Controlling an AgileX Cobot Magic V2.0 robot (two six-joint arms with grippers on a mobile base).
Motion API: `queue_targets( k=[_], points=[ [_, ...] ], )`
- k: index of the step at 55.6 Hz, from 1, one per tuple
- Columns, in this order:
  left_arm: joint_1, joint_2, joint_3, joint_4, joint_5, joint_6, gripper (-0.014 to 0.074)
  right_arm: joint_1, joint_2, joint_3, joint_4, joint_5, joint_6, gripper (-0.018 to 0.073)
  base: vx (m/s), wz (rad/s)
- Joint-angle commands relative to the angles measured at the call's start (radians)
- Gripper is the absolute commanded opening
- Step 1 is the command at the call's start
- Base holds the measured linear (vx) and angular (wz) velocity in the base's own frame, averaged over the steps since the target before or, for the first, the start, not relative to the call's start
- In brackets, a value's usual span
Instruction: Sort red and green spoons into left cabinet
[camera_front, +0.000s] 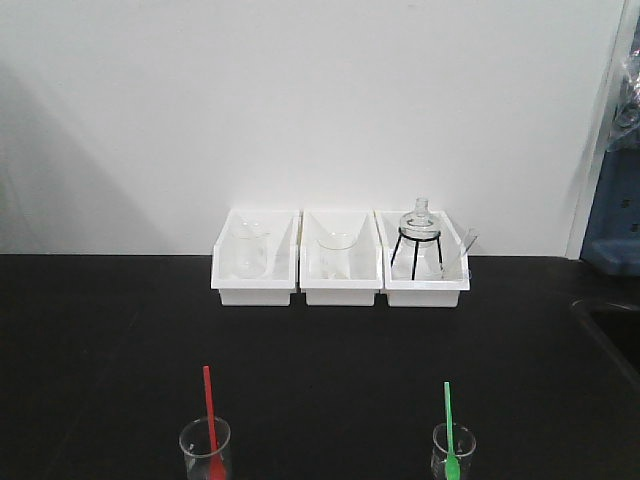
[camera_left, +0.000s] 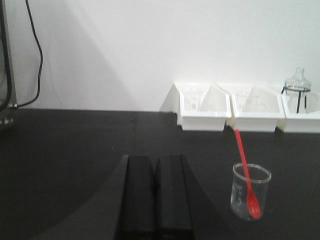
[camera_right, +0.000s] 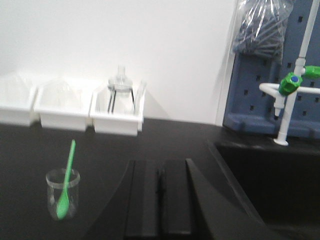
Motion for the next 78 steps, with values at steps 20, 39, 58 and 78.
queue_targets(
  k=[20,39,58,78],
  points=[
    [-0.001,0.094,-0.371,-0.007,0.064,0.003,-0.0006,-0.003,0.075,-0.317,0.022,0.275,0.079,-0.0006,0.00,0.00],
    [-0.001,0.346,-0.426,-0.008,0.108,0.025,-0.0005,-0.003,0.293,-0.373,-0.070,0.417,0.049,0.0004,0.00,0.00],
    [-0.001,0.448,-0.426,-0.008,0.108,0.019,0.0057,-0.003,0.390,-0.373,-0.064,0.330,0.053,0.0113,0.00,0.00],
    [-0.001,0.495,-0.426,-0.009,0.106,0.019,0.0346,-0.003,0.479,-0.373,-0.060,0.298,0.056,0.0454,0.00,0.00]
  ],
)
